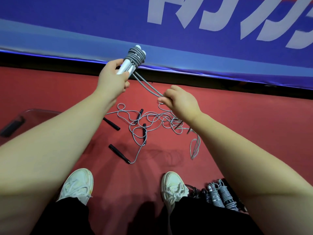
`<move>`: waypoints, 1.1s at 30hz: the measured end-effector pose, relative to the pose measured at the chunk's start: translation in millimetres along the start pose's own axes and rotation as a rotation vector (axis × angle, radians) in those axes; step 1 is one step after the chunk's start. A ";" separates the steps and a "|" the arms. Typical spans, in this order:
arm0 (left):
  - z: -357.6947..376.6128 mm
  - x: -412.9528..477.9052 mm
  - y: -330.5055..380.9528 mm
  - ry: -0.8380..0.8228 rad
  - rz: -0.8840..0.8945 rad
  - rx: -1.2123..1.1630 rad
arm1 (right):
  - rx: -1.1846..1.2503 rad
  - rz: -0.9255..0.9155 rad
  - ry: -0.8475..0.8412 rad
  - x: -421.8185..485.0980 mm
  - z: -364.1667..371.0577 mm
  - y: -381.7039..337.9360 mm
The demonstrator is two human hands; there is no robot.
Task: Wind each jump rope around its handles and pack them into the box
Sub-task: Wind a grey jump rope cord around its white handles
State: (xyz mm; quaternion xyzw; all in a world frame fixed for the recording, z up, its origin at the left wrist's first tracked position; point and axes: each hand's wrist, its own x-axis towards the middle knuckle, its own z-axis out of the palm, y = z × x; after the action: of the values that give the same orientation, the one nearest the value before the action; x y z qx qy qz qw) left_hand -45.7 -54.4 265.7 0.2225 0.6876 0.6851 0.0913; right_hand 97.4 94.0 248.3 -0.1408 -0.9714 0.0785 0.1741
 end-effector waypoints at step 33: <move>12.3 -51.1 31.9 -1.004 0.129 0.243 | 0.478 -0.013 -0.188 -13.7 -51.8 39.5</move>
State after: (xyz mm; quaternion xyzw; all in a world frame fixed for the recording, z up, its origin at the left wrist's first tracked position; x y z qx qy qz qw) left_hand 10.5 -66.6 287.3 0.5746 0.6186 0.4135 0.3409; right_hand 138.1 132.7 284.0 -0.0817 -0.9381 0.3175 0.1118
